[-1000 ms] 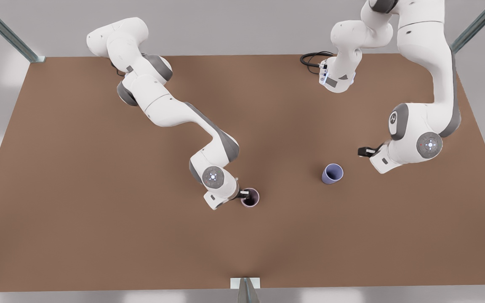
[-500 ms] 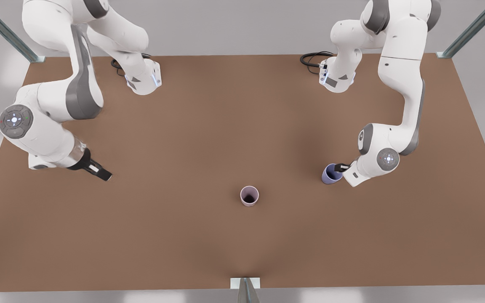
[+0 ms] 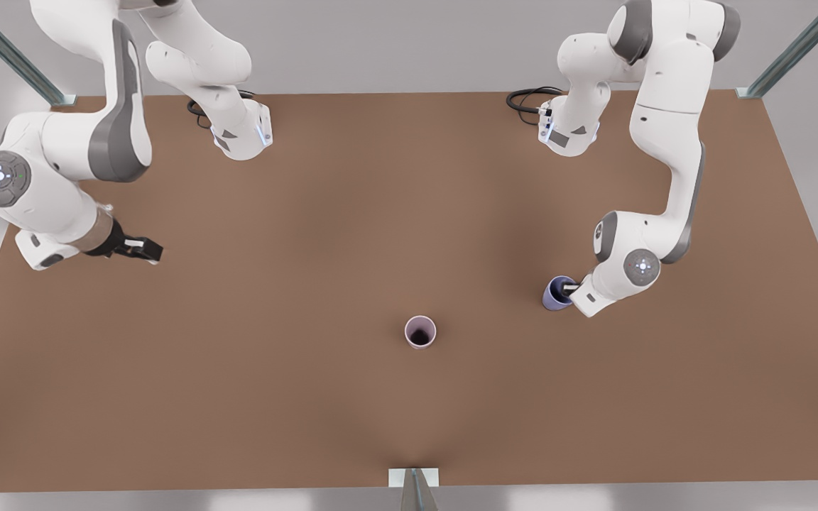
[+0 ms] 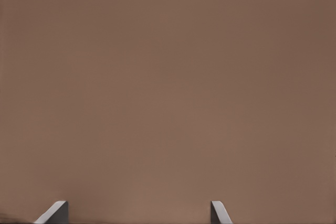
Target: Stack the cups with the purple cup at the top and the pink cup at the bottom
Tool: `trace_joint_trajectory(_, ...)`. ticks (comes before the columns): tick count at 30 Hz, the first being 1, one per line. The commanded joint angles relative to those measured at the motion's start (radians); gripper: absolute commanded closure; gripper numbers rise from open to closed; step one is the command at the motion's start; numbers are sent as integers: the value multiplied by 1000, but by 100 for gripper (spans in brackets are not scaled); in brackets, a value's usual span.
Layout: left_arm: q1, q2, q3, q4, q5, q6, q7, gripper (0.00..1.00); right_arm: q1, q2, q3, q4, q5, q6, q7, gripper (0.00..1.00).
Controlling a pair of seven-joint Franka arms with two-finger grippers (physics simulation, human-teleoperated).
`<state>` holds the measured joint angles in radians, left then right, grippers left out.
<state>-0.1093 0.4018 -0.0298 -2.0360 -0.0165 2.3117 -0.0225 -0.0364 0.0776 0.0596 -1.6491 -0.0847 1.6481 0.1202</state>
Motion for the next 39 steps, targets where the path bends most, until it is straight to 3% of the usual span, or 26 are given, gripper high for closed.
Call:
trace_joint_trajectory(1, -1, -3, -1, 0, -25, 0, -45, 59, 27, 4, 0, 5, -3, 33, -809, 0)
trace_joint_trajectory(2, -1, -4, -1, 0, -25, -11, -45, 68, 33, 11, 2, 11, -3, 65, -933, 0)
trace_joint_trajectory(6, -15, 0, -1, 0, -26, -14, -47, 79, 35, 21, 9, 15, 0, 85, -1185, 0)
trace_joint_trajectory(10, -21, -6, -1, 37, -26, -67, -50, 79, 33, 19, 6, 32, 0, -44, -245, 0)
trace_joint_trajectory(12, -35, -8, -1, 112, -28, -167, -66, 79, 32, 19, 6, 32, 0, -68, -151, 0)
trace_joint_trajectory(16, -88, 40, -61, 465, -72, -544, -327, 79, 27, 19, 6, 32, 2, -67, -162, 0)
trace_joint_trajectory(19, -210, 123, -58, 693, -76, -666, -548, 79, 24, 19, 6, 32, 3, -65, -166, 0)
trace_joint_trajectory(27, -382, 364, -45, 1045, -86, -624, -760, 79, 21, 21, 0, 31, 34, -67, -168, 0)
trace_joint_trajectory(34, -421, 405, -52, 1045, -97, -388, -810, 79, 13, 21, -1, 31, 37, -68, -168, 0)
trace_joint_trajectory(39, -398, 425, -48, 1040, -95, -339, -809, 79, 13, 22, 0, 31, 37, -68, -168, 0)
